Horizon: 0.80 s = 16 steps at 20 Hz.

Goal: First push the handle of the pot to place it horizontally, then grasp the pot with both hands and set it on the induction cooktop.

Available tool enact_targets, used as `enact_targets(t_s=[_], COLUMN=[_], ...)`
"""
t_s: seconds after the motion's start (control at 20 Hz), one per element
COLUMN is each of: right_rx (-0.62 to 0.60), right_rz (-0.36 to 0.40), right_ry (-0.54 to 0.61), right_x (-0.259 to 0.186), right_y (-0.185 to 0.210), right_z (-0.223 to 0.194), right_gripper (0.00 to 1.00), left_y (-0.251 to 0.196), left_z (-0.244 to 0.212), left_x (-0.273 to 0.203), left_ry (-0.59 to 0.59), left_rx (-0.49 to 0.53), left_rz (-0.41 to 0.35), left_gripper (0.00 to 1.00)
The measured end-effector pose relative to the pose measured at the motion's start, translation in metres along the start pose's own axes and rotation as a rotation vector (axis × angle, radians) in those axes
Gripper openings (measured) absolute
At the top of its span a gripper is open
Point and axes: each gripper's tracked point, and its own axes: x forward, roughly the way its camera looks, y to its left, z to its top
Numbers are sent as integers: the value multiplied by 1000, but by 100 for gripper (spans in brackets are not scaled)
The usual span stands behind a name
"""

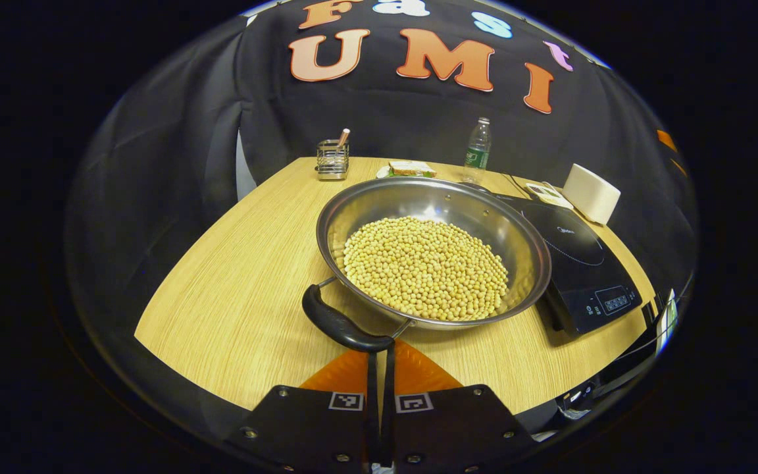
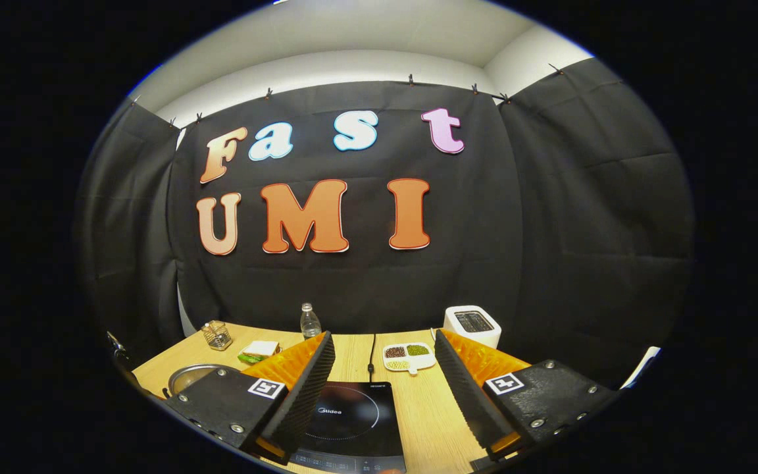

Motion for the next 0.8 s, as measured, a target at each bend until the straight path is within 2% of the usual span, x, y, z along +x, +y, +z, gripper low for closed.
enact_targets(t_s=[0.15,0.2,0.25,0.3,0.35,0.7,0.75,0.8], right_rx=[-6,-8,-10,-13,-16,-28,-29,-31], right_rz=[-4,-3,-2,-2,-2,-19,-20,-22], right_ry=[-7,-9,-11,-12,-15,-25,-25,-25], right_x=[-1,-1,-2,-3,-2,0,-1,-1], right_y=[1,3,3,4,5,9,10,11], right_z=[2,3,3,3,4,6,6,7], right_gripper=[95,100,95,100,95,95,100,100], left_y=[7,10,12,15,17,41,45,48], left_z=[4,4,5,7,8,17,18,19], left_x=[2,4,5,5,5,14,16,17], left_ry=[-6,-5,-6,-7,-8,-22,-22,-24], left_rx=[2,-1,-2,-1,0,10,17,21], left_rz=[17,20,24,29,33,66,72,77], left_gripper=[3,3,3,3,3,5,4,3])
